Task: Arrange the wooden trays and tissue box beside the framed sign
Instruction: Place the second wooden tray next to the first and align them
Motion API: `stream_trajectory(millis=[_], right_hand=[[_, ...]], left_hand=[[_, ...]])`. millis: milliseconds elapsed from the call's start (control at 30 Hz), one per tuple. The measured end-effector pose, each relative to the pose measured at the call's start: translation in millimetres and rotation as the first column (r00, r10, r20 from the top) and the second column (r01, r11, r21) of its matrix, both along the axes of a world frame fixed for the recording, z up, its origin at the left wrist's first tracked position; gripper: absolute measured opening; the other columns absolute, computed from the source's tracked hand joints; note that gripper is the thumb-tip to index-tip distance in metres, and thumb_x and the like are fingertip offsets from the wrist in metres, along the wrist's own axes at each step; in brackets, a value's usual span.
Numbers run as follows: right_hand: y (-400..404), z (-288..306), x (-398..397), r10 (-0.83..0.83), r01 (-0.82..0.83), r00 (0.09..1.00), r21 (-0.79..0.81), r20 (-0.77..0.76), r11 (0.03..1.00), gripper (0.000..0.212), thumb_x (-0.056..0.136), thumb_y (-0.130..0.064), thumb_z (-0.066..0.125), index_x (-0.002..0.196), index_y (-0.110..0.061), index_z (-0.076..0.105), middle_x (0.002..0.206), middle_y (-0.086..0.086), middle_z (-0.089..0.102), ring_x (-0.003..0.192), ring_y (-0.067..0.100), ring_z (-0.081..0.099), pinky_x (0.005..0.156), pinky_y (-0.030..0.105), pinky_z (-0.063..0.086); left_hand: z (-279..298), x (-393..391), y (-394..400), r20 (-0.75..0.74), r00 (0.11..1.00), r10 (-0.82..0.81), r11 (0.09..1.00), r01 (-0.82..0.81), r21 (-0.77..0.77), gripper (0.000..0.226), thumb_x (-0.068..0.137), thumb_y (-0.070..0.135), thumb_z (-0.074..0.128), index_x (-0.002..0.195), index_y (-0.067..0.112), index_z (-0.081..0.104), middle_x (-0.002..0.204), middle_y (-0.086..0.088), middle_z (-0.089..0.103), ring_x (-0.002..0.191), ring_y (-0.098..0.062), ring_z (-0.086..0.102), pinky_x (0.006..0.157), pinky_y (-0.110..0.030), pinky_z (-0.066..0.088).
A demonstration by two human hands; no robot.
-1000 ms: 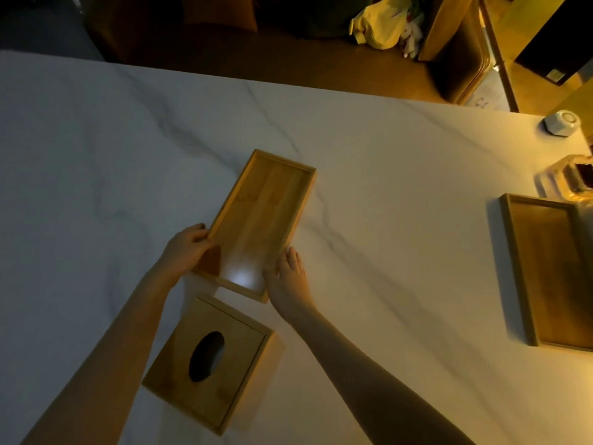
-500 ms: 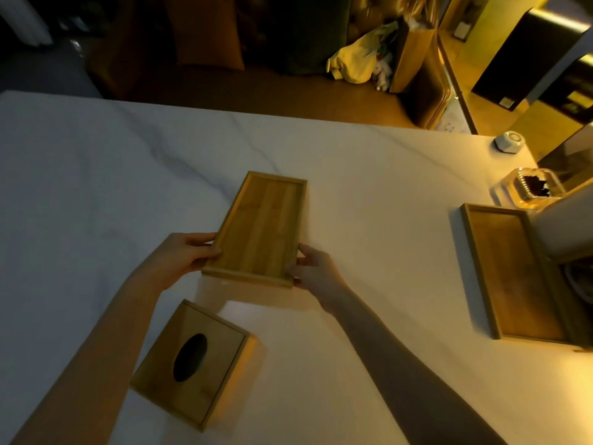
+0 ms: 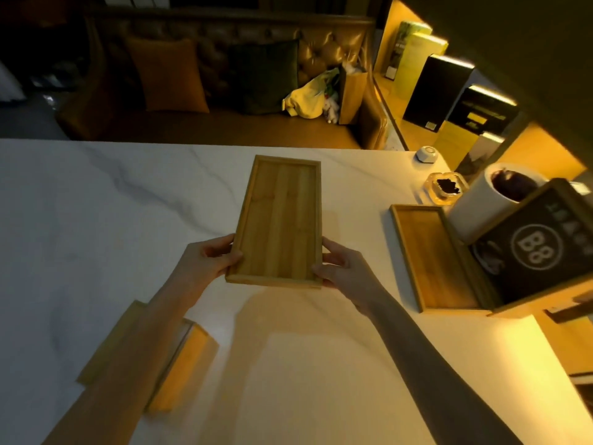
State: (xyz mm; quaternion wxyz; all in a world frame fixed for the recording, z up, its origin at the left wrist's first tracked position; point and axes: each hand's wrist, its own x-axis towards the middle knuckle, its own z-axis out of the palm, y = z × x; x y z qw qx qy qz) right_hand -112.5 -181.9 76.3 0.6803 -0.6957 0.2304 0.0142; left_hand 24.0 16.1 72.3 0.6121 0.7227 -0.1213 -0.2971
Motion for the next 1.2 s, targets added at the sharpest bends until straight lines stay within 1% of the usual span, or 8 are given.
stream_trajectory(millis=[133, 233, 367, 633, 833, 933, 1100, 1200], right_hand=[[-24, -1, -28, -0.059, 0.058, 0.998, -0.086, -0.011, 0.995, 0.055, 0.089, -0.009, 0.054, 0.138, -0.023, 0.032, 0.118, -0.004, 0.052, 0.107, 0.018, 0.054, 0.093, 0.04, 0.05], [-42, -9, -45, -0.08, 0.072, 0.996, -0.15, -0.044, 0.986, 0.053, 0.091, -0.007, 0.049, 0.138, -0.025, 0.032, 0.117, -0.003, 0.053, 0.106, 0.017, 0.054, 0.096, 0.044, 0.048], [-65, -26, -64, -0.123, 0.093, 0.988, -0.269, -0.098, 0.959, 0.049, 0.093, -0.007, 0.043, 0.138, -0.025, 0.032, 0.113, 0.0, 0.057, 0.104, 0.02, 0.057, 0.095, 0.044, 0.05], [-111, -56, -85, -0.16, 0.092, 0.955, -0.264, -0.249, 0.96, 0.052, 0.091, -0.001, 0.044, 0.138, -0.023, 0.034, 0.112, 0.005, 0.057, 0.104, 0.022, 0.056, 0.084, 0.036, 0.055], [-127, -77, -87, -0.167, 0.094, 0.941, -0.244, -0.296, 0.965, 0.054, 0.09, 0.003, 0.044, 0.138, -0.02, 0.033, 0.111, 0.002, 0.052, 0.105, 0.021, 0.053, 0.071, 0.02, 0.051], [-131, -83, -86, -0.166, 0.096, 0.938, -0.232, -0.306, 0.968, 0.052, 0.09, 0.004, 0.044, 0.137, -0.019, 0.036, 0.108, 0.001, 0.052, 0.104, 0.021, 0.054, 0.074, 0.023, 0.05], [-138, -91, -83, -0.197, 0.121, 0.936, -0.257, -0.293, 0.959, 0.049, 0.091, 0.001, 0.046, 0.136, -0.018, 0.038, 0.111, 0.003, 0.054, 0.106, 0.024, 0.054, 0.08, 0.026, 0.049], [-140, -93, -81, -0.203, 0.122, 0.941, -0.289, -0.272, 0.95, 0.046, 0.09, 0.0, 0.047, 0.133, -0.017, 0.042, 0.109, 0.002, 0.056, 0.101, 0.02, 0.055, 0.078, 0.025, 0.051]], left_hand=[[-5, -31, -33, 0.081, 0.997, 0.003, 1.0, -0.004, 0.01, 0.039, 0.083, 0.008, 0.056, 0.122, 0.011, 0.051, 0.109, -0.001, 0.062, 0.095, -0.014, 0.062, 0.074, -0.022, 0.051], [-14, -47, -59, 0.152, 0.988, -0.015, 0.999, 0.007, 0.053, 0.038, 0.084, 0.009, 0.056, 0.121, 0.012, 0.052, 0.108, 0.0, 0.062, 0.096, -0.019, 0.06, 0.082, -0.029, 0.049], [-30, -64, -96, 0.238, 0.969, -0.065, 0.992, 0.036, 0.124, 0.035, 0.084, 0.01, 0.056, 0.119, 0.012, 0.054, 0.099, 0.0, 0.063, 0.086, -0.012, 0.059, 0.077, -0.021, 0.047], [-64, -85, -146, 0.231, 0.96, -0.16, 0.963, 0.1, 0.251, 0.032, 0.084, 0.008, 0.056, 0.116, 0.008, 0.056, 0.102, -0.007, 0.066, 0.092, -0.021, 0.06, 0.085, -0.031, 0.049], [-85, -90, -160, 0.193, 0.97, -0.146, 0.956, 0.088, 0.279, 0.032, 0.083, 0.005, 0.056, 0.115, 0.009, 0.057, 0.094, 0.0, 0.065, 0.083, -0.014, 0.059, 0.076, -0.022, 0.047], [-92, -90, -163, 0.17, 0.976, -0.133, 0.955, 0.081, 0.284, 0.03, 0.082, 0.003, 0.057, 0.112, 0.009, 0.059, 0.085, 0.008, 0.064, 0.082, -0.013, 0.059, 0.07, -0.016, 0.045], [-99, -86, -172, 0.173, 0.977, -0.123, 0.951, 0.067, 0.301, 0.035, 0.082, 0.003, 0.057, 0.117, 0.008, 0.055, 0.098, 0.0, 0.063, 0.086, -0.014, 0.059, 0.073, -0.017, 0.045], [-103, -84, -176, 0.172, 0.977, -0.127, 0.941, 0.064, 0.332, 0.037, 0.082, 0.004, 0.057, 0.119, 0.006, 0.052, 0.11, -0.01, 0.064, 0.093, -0.018, 0.058, 0.083, -0.027, 0.046]])
